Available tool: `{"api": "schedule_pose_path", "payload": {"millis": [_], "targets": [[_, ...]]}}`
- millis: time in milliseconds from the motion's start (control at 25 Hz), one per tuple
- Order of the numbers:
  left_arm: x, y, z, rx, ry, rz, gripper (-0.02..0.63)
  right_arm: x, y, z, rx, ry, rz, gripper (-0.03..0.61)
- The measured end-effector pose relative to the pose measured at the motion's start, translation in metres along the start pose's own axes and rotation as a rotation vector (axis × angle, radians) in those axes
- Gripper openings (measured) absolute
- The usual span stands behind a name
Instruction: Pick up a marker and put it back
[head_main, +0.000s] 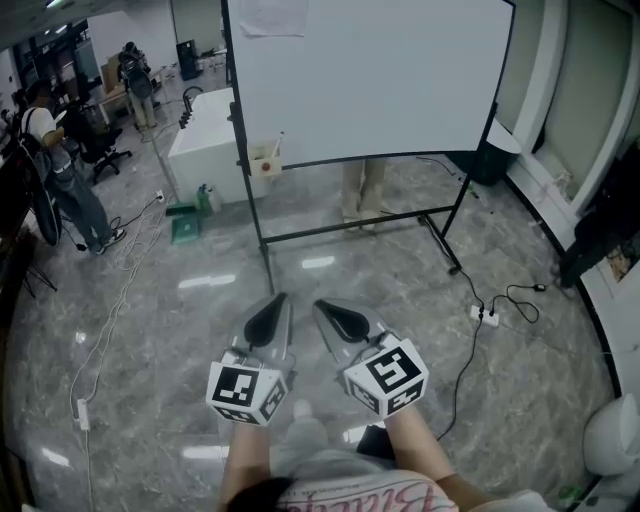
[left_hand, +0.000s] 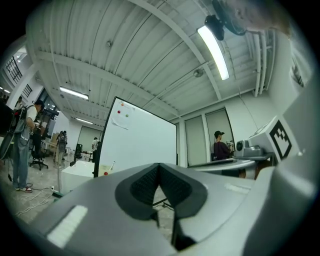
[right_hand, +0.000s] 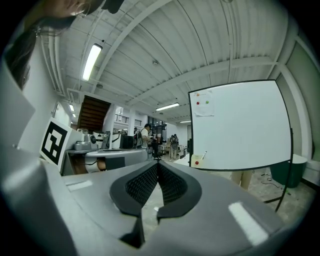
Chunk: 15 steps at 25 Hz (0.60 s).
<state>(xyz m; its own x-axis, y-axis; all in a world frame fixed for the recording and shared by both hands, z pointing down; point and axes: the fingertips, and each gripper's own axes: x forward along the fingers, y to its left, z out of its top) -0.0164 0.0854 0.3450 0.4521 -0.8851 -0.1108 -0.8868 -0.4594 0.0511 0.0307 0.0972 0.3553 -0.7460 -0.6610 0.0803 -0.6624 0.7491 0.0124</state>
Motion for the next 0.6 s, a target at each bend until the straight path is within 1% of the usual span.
{"api": "schedule_pose_path", "payload": {"millis": [160, 360, 600], "targets": [[0.038, 0.036, 0.009, -0.001, -0.016, -0.013, 0.0, 0.044, -0.024, 0.014, -0.012, -0.005, -0.002, 0.002], [0.083, 0.076, 0.008, -0.004, -0.02, -0.039, 0.0, 0.096, -0.053, 0.025, -0.034, -0.009, -0.011, 0.002], [0.121, 0.109, -0.002, -0.006, 0.006, -0.058, 0.0, 0.144, -0.08, 0.022, -0.007, -0.003, -0.001, 0.002]]}}
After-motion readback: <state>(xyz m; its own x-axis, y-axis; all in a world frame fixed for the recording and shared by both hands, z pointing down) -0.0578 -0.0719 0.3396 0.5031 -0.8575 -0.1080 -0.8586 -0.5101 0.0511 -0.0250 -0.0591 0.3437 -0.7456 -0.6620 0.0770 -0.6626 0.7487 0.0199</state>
